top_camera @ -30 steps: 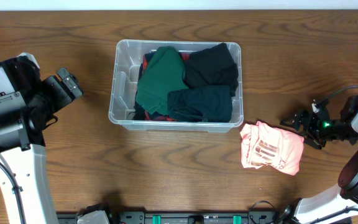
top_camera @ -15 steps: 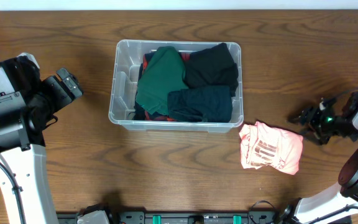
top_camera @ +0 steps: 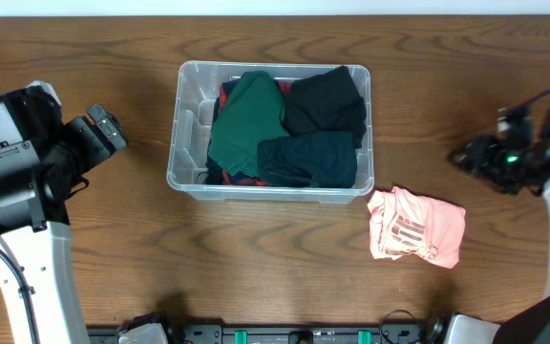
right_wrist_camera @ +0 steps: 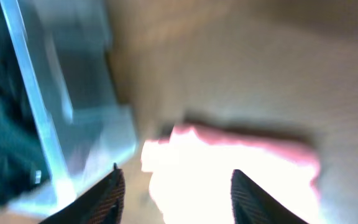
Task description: Pack container
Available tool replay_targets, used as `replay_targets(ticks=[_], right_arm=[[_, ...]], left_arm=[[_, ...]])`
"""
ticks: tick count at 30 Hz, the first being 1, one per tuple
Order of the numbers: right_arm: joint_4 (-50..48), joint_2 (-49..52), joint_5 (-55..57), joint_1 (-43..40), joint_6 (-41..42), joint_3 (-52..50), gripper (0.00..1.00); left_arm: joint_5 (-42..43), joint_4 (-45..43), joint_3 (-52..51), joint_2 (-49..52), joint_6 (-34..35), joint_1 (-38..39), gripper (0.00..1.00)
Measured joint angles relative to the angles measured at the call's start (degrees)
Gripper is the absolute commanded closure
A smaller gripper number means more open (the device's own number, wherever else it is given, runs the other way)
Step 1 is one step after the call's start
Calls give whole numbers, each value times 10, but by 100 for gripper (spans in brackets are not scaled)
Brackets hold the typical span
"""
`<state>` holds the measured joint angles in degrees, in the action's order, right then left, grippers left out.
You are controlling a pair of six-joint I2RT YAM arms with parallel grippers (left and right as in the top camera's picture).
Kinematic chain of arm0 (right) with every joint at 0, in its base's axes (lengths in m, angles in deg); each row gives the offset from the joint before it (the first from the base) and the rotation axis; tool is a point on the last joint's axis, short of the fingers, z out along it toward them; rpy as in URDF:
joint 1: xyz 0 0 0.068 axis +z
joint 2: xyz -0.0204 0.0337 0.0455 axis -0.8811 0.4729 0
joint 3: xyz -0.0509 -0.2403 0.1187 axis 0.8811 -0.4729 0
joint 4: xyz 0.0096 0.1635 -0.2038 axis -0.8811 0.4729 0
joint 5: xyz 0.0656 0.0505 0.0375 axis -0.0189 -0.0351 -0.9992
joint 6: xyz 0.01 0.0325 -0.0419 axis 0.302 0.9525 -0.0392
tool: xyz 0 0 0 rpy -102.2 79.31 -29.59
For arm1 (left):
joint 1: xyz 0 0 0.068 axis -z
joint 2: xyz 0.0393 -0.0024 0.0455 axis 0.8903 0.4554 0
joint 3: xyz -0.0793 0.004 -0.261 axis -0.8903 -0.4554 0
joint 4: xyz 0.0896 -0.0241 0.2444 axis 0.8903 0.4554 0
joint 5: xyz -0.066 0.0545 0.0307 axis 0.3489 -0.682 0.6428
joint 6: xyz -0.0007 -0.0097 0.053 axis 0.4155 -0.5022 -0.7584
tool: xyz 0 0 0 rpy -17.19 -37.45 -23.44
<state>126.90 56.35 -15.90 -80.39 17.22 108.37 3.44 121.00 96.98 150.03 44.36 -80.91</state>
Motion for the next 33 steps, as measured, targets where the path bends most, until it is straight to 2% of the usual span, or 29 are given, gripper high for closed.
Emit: replay_targets(ticks=[4, 8, 15, 21, 30, 33], right_arm=[[28, 2, 33, 73, 10, -51, 52], [-12, 5, 57, 126, 41, -146, 52], [-165, 8, 87, 132, 101, -273, 51], [-322, -3, 148, 132, 127, -296, 49], [-558, 7, 212, 132, 87, -306, 36], [-609, 7, 214, 131, 73, -304, 21]], left_arm=[[0, 0, 0, 0, 0, 0, 2], [0, 0, 0, 0, 0, 0, 2], [0, 0, 0, 0, 0, 0, 2], [0, 0, 0, 0, 0, 0, 2], [0, 0, 0, 0, 0, 0, 2], [0, 0, 0, 0, 0, 0, 2]])
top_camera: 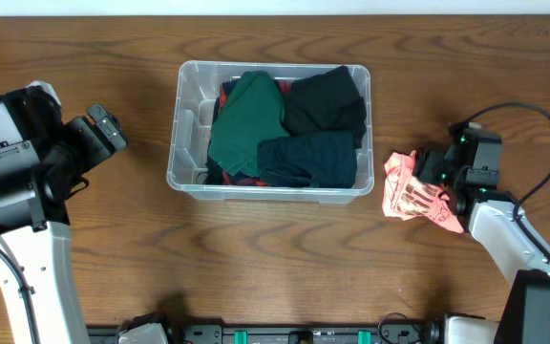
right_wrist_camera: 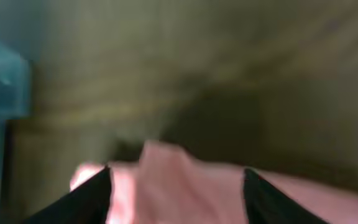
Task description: Pack container
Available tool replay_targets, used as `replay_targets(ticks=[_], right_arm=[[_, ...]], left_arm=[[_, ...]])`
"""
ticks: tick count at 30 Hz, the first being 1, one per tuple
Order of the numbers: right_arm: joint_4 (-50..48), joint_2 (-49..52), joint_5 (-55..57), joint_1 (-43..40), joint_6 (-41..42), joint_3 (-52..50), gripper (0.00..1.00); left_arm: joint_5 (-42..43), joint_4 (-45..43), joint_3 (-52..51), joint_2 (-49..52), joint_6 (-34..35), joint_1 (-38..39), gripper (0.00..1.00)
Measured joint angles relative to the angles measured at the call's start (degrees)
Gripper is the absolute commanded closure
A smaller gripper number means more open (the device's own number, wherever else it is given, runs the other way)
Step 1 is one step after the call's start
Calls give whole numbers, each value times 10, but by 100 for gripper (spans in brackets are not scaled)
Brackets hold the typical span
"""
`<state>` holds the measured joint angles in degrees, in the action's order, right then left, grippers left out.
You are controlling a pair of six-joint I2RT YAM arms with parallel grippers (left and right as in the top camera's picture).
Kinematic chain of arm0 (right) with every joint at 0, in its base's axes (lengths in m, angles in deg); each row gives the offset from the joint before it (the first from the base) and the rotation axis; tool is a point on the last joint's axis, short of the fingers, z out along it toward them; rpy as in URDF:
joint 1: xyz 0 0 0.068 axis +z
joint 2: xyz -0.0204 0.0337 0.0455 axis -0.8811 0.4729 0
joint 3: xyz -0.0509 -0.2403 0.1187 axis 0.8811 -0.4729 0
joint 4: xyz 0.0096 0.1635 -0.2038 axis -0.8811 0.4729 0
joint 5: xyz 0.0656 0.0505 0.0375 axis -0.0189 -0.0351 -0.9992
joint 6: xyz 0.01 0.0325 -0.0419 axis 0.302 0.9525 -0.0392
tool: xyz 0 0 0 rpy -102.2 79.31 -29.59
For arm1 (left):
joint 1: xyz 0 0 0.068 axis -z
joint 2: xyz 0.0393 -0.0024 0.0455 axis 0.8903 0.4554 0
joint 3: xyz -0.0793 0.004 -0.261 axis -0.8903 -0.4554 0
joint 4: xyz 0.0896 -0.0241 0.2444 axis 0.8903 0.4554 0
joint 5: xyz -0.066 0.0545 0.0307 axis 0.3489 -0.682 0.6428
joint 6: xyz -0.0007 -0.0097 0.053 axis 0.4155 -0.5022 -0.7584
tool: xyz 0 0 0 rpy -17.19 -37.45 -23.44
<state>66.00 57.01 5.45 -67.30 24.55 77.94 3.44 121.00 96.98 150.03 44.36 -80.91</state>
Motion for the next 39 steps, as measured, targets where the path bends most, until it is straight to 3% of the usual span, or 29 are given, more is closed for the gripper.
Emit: replay_targets(ticks=[3, 8, 17, 23, 33, 39], right_arm=[[26, -4, -25, -2, -5, 12, 17], [198, -54, -86, -34, 23, 73, 9], [366, -96, -172, -243, 2, 150, 11], [372, -12, -200, -316, -29, 141, 13], [363, 139, -189, -322, -67, 140, 17], [383, 161, -238, -325, -102, 152, 20]], left_arm=[[0, 0, 0, 0, 0, 0, 2], [0, 0, 0, 0, 0, 0, 2], [0, 0, 0, 0, 0, 0, 2], [0, 0, 0, 0, 0, 0, 2], [0, 0, 0, 0, 0, 0, 2], [0, 0, 0, 0, 0, 0, 2]])
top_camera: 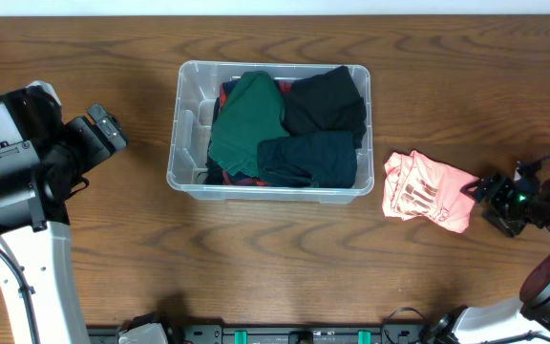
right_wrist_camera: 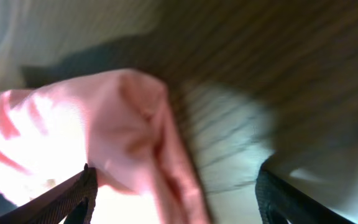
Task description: Pack container
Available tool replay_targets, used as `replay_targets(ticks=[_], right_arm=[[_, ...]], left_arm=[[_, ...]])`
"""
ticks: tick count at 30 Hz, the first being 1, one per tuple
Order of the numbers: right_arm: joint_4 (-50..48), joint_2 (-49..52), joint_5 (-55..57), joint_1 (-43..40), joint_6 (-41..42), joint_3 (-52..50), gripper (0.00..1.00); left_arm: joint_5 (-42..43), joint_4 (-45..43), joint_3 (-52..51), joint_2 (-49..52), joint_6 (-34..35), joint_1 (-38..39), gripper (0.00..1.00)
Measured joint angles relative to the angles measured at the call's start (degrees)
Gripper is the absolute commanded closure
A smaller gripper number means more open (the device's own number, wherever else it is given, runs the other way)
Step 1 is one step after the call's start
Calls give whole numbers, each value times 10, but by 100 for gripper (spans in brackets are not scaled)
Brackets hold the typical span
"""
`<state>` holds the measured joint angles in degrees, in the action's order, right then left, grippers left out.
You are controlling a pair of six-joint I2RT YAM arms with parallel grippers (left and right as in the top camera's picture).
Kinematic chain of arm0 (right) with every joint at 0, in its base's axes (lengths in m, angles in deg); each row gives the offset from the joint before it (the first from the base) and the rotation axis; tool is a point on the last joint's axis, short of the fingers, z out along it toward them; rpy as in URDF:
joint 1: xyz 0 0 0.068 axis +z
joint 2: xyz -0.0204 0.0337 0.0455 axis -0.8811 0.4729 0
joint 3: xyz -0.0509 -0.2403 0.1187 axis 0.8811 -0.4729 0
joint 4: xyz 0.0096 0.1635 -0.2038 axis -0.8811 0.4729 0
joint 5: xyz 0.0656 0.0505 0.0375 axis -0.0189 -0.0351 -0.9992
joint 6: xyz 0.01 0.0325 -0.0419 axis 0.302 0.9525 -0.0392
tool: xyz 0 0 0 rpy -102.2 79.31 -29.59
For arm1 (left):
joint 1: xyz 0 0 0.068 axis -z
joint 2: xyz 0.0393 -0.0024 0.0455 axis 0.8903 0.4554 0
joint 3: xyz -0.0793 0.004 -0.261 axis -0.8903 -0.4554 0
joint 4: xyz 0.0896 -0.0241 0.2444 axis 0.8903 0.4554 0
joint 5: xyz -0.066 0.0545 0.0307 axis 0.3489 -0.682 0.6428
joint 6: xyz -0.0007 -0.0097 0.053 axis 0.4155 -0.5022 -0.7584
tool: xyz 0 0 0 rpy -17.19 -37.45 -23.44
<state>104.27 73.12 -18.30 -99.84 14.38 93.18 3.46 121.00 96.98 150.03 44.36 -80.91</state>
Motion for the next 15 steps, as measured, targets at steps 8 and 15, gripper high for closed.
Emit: replay_targets(ticks=[8, 15], right_arm=[[-17, 22, -68, 2, -27, -7, 40], [-54, 23, -99, 2, -31, -34, 60]], left_arm=[[0, 0, 0, 0, 0, 0, 2], [0, 0, 0, 0, 0, 0, 2]])
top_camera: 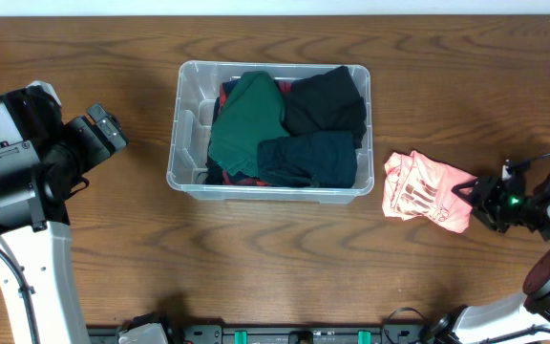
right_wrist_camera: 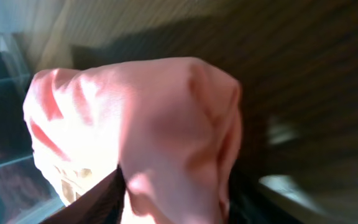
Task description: Pack container
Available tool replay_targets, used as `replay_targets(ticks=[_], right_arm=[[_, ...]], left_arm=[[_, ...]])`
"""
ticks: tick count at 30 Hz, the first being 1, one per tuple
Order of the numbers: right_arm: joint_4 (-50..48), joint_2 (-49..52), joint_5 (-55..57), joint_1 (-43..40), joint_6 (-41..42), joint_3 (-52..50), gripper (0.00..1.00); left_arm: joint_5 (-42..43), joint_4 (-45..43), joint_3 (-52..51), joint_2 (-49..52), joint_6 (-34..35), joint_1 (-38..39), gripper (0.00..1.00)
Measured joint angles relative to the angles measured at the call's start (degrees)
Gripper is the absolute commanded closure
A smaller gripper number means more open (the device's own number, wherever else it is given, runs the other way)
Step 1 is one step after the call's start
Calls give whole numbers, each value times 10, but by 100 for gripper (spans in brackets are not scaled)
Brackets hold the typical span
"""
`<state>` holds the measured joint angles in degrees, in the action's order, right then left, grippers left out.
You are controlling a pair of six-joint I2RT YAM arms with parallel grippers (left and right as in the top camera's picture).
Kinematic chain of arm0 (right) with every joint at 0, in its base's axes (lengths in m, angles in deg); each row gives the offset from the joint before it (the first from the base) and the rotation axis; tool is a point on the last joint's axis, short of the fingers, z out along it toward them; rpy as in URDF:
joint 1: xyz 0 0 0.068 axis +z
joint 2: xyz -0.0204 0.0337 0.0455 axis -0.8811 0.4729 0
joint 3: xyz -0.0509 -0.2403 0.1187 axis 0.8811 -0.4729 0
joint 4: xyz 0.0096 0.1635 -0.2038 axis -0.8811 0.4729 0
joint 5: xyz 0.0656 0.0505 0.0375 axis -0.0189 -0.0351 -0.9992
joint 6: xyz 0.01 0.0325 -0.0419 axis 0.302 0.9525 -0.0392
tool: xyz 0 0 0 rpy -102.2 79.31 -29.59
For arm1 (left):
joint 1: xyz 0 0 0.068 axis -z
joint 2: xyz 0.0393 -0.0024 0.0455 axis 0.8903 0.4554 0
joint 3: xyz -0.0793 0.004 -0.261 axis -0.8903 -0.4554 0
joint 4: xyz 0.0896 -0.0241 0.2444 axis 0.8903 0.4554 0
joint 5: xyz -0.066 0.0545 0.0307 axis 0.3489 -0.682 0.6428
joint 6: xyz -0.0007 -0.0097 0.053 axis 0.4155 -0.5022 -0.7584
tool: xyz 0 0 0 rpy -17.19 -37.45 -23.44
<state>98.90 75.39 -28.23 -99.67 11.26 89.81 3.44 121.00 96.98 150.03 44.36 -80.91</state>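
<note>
A crumpled pink garment [top_camera: 424,189] lies on the wooden table, to the right of the clear plastic container [top_camera: 174,164]. My right gripper [top_camera: 468,196] is at the garment's right edge. In the right wrist view the pink cloth [right_wrist_camera: 135,118] fills the gap between the dark fingers [right_wrist_camera: 98,202], and the right gripper [right_wrist_camera: 176,196] is shut on a fold of it. The container holds a green garment [top_camera: 246,119], a black one [top_camera: 325,100] and a dark teal one [top_camera: 308,158]. My left gripper [top_camera: 106,130] hangs far left of the container, its jaws unclear.
The right arm's cable [top_camera: 542,158] loops above the table at the right edge. The left arm's white body [top_camera: 12,182] stands along the left side. The container's wall shows blurred at the left of the right wrist view.
The right gripper has moved a little left onto the pink garment's right edge. Its fingers, wide apart before, now stand close together on the cloth. The left arm has not moved.
The pink garment first lay flat below the container's right corner, with the right gripper far off to the right. Then the gripper was on it. Later the garment lay bunched further up, with the gripper open at its right. Now the gripper pinches that edge.
</note>
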Motion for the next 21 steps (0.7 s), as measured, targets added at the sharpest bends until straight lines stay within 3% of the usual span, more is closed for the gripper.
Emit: replay_targets(ticks=[3, 4, 9, 13, 21], right_arm=[[-14, 3, -1, 0, -4, -13, 94], [-13, 7, -2, 0, -5, -16, 99], [10, 9, -29, 0, -2, -18, 99], [40, 0, -118, 0, 6, -16, 98], [-2, -173, -301, 25, 118, 35, 99]], left_arm=[[0, 0, 0, 0, 0, 0, 2], [0, 0, 0, 0, 0, 0, 2], [0, 0, 0, 0, 0, 0, 2], [0, 0, 0, 0, 0, 0, 2], [0, 0, 0, 0, 0, 0, 2]])
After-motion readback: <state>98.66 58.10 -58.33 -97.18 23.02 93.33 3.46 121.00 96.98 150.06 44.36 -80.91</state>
